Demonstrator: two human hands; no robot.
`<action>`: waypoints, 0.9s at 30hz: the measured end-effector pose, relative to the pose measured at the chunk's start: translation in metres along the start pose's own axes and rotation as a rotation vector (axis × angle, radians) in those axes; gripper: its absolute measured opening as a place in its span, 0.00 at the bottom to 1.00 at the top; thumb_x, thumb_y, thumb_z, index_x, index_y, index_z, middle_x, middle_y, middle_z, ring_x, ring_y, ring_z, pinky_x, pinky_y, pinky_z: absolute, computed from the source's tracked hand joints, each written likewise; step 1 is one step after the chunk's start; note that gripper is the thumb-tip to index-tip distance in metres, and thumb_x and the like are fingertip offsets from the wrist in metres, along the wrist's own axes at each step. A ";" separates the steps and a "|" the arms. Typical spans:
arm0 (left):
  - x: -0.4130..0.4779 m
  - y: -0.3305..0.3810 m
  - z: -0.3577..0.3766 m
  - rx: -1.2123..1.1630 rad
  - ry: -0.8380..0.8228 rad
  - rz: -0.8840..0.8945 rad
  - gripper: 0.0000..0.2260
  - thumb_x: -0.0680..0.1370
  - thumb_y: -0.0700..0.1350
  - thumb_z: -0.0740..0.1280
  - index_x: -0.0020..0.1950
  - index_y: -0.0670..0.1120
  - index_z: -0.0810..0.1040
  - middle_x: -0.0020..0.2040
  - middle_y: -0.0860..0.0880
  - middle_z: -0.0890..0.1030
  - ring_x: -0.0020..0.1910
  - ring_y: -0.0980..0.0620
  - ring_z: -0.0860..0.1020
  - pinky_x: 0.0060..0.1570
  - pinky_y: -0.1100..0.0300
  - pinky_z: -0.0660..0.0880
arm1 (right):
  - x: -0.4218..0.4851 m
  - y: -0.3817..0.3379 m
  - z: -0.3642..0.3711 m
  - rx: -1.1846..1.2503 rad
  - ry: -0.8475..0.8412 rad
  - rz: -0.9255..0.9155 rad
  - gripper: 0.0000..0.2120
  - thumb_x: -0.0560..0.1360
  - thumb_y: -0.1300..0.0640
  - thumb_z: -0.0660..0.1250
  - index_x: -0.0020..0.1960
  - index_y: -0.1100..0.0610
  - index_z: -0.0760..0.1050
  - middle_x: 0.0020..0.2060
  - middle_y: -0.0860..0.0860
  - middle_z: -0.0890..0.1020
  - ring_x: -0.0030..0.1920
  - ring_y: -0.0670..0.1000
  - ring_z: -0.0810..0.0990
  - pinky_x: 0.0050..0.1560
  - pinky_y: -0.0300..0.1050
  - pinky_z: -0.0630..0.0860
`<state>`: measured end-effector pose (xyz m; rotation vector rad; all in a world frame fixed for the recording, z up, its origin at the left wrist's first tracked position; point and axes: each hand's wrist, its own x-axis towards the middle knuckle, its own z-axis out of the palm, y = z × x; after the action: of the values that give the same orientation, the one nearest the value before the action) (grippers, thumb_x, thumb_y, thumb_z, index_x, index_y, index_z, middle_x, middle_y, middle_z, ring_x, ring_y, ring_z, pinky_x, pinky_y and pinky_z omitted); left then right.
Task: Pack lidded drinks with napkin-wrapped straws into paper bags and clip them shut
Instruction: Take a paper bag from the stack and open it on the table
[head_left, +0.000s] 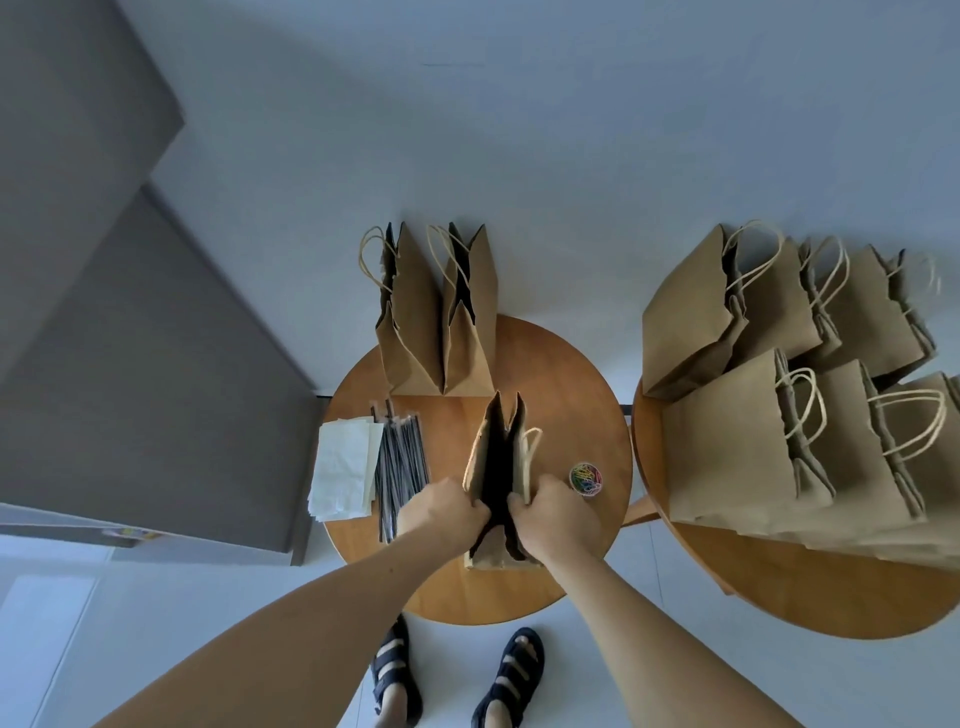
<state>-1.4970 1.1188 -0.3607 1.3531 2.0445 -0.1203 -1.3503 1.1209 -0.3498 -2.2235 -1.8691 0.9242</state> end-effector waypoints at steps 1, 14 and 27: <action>0.002 -0.005 -0.004 0.008 0.023 -0.009 0.10 0.79 0.54 0.62 0.53 0.50 0.76 0.40 0.51 0.80 0.36 0.51 0.82 0.39 0.55 0.83 | 0.003 0.005 -0.005 -0.041 0.024 -0.011 0.12 0.77 0.43 0.64 0.40 0.47 0.67 0.31 0.43 0.75 0.30 0.45 0.75 0.27 0.38 0.66; 0.005 -0.033 -0.010 -0.151 -0.209 0.114 0.24 0.78 0.65 0.59 0.69 0.54 0.64 0.49 0.50 0.81 0.37 0.53 0.83 0.37 0.58 0.83 | -0.002 0.032 -0.026 -0.083 -0.148 -0.112 0.12 0.79 0.40 0.60 0.52 0.49 0.68 0.40 0.43 0.77 0.42 0.47 0.81 0.44 0.41 0.81; 0.022 0.003 -0.122 0.500 -0.030 0.436 0.32 0.73 0.56 0.69 0.74 0.50 0.63 0.69 0.46 0.72 0.66 0.44 0.71 0.64 0.46 0.72 | 0.025 0.001 -0.097 -0.034 -0.307 -0.218 0.30 0.79 0.46 0.62 0.78 0.48 0.57 0.76 0.48 0.62 0.75 0.52 0.63 0.72 0.51 0.66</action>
<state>-1.5584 1.1884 -0.2785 2.0559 1.7054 -0.4767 -1.2998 1.1725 -0.2812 -1.9304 -2.2145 1.2577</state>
